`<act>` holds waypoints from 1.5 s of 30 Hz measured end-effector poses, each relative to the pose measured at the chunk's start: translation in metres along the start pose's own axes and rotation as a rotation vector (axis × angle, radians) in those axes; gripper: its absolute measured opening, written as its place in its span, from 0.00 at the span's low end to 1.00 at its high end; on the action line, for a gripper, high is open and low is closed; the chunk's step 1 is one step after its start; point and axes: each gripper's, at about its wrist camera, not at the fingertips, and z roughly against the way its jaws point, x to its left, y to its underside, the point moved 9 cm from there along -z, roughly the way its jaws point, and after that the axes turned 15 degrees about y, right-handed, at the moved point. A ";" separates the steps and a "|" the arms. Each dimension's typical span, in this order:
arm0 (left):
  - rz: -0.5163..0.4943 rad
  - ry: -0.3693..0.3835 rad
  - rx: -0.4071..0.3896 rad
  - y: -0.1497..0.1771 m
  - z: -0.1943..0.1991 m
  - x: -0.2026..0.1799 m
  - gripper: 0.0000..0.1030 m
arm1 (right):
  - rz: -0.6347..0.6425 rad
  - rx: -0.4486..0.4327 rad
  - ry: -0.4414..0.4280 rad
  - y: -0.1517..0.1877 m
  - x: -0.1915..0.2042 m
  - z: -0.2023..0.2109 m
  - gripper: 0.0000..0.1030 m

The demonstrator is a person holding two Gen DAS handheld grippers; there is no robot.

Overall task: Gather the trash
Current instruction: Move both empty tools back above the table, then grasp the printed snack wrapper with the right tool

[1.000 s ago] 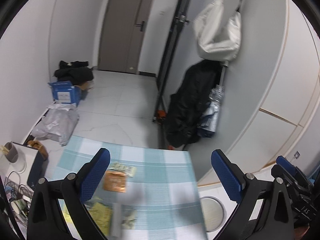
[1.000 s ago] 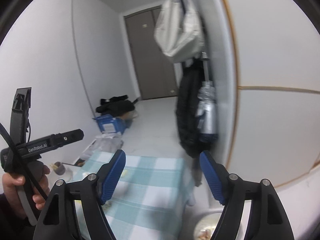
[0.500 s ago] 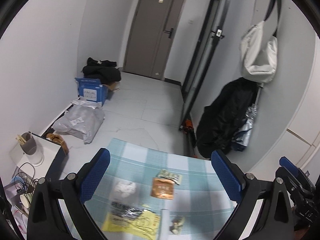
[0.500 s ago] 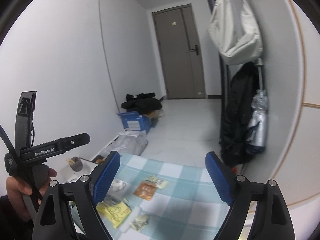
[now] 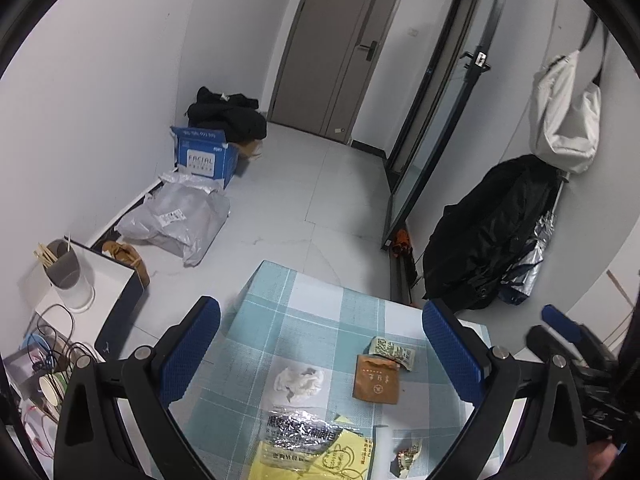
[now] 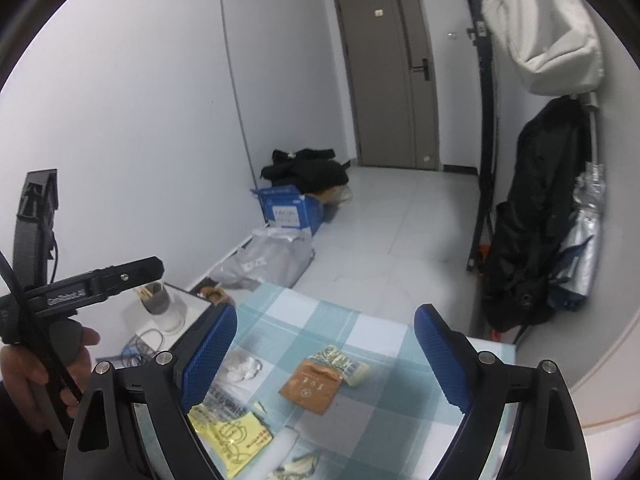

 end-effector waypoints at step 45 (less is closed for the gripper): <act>0.193 -0.081 0.266 0.027 -0.053 0.077 0.97 | 0.317 0.442 -0.114 0.110 0.031 -0.178 0.40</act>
